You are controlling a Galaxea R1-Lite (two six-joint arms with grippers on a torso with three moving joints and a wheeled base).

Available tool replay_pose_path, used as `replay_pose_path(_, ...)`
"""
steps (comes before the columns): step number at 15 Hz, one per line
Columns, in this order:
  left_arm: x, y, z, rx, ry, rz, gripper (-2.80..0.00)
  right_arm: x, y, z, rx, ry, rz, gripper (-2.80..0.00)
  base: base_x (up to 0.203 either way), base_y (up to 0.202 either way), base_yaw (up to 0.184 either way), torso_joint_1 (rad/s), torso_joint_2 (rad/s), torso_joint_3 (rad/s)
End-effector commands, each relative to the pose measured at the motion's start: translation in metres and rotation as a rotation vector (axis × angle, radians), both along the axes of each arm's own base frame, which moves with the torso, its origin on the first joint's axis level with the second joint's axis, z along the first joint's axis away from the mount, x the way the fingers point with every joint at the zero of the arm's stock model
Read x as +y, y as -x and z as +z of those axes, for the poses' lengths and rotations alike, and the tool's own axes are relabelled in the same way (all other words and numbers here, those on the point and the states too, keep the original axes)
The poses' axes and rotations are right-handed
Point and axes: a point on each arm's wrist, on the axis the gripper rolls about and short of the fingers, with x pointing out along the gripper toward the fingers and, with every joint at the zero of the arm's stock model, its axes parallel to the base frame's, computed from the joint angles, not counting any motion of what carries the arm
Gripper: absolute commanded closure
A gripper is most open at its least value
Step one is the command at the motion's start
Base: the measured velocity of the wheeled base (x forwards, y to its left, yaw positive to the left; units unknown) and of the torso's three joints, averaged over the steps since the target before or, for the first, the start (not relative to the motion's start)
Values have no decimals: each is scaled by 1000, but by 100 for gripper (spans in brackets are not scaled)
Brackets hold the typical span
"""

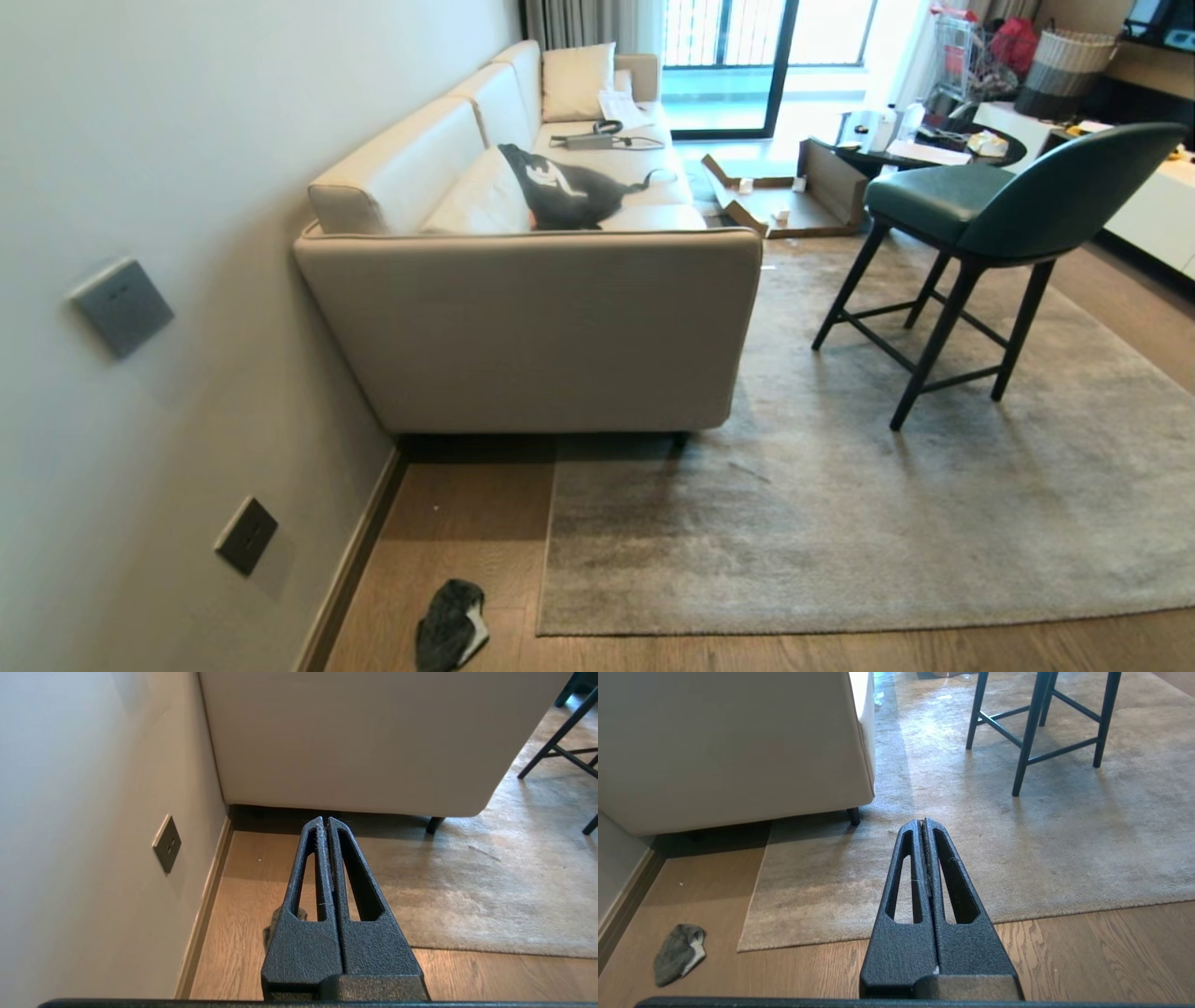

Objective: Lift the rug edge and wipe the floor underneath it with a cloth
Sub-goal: Pick up the rag

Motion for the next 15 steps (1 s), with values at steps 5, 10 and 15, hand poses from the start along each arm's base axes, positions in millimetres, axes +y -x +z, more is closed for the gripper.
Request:
replay_pose_path(5,0,0,0,0,1,1,0,0,0,0,2,-1,-1,0,0,0,0,5,239,258)
replay_pose_path(10,0,0,0,0,1,1,0,0,0,0,0,-7,-1,0,0,0,0,0,0,0)
replay_pose_path(15,0,0,0,0,1,1,0,0,0,0,0,-5,-1,0,0,0,0,10,36,41)
